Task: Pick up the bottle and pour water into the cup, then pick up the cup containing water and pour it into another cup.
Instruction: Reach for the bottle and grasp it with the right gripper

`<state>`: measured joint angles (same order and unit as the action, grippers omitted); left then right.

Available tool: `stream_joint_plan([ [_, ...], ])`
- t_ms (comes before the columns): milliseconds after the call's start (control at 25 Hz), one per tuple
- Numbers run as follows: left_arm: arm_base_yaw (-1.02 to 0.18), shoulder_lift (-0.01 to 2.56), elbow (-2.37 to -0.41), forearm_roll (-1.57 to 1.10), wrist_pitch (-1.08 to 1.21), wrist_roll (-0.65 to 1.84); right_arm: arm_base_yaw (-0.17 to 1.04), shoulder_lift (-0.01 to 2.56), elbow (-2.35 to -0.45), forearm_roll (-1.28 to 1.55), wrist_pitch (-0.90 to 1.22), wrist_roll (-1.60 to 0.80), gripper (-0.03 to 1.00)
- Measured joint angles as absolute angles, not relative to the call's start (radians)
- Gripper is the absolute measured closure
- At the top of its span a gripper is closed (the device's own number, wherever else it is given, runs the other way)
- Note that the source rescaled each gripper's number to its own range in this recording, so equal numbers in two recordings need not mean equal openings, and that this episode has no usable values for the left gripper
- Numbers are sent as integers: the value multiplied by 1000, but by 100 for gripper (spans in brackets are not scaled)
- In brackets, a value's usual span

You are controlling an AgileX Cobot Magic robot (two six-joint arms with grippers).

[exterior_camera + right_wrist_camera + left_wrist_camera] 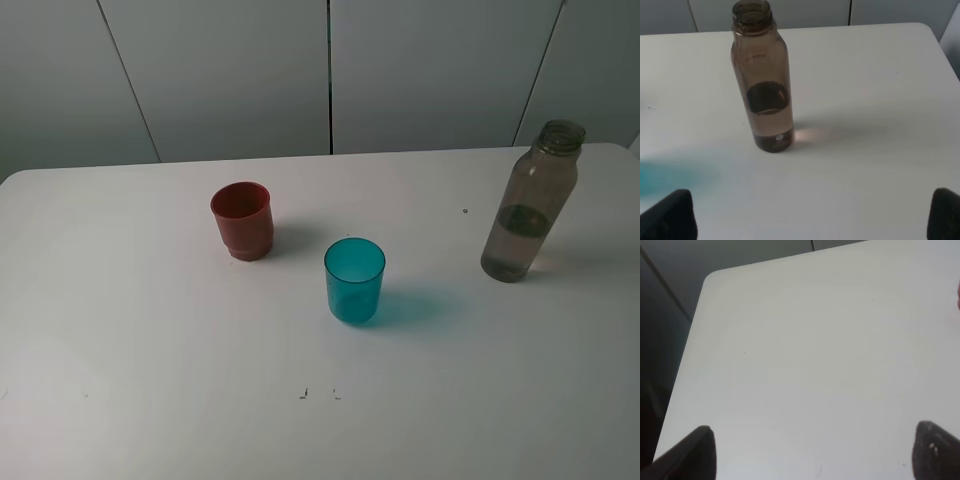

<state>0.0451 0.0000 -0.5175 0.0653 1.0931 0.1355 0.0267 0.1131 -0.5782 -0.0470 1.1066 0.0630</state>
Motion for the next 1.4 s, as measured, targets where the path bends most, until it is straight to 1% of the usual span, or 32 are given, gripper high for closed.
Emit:
stream_joint_plan([
  [200,45,0,-518,65,1093,135,27,295,-643,-54,1091,63,-3],
  [600,45,0,-518,65,1093,135,27,520,-643,20,922,67,-3],
  [760,45,0,-518,65,1093,135,27,560,-574,76,809,56,-3],
  [920,45,0,-518,65,1093,135,27,568,-466,155,695,21,-3],
  [1120,45,0,-518,65,1093,135,27,570,-342,172,595,-17,-3],
  [1280,45,0,-518,65,1093,135,27,570,-277,174,525,-39,-3],
  [1400,45,0,-518,65,1093,135,27,572,-270,174,493,-44,-3],
])
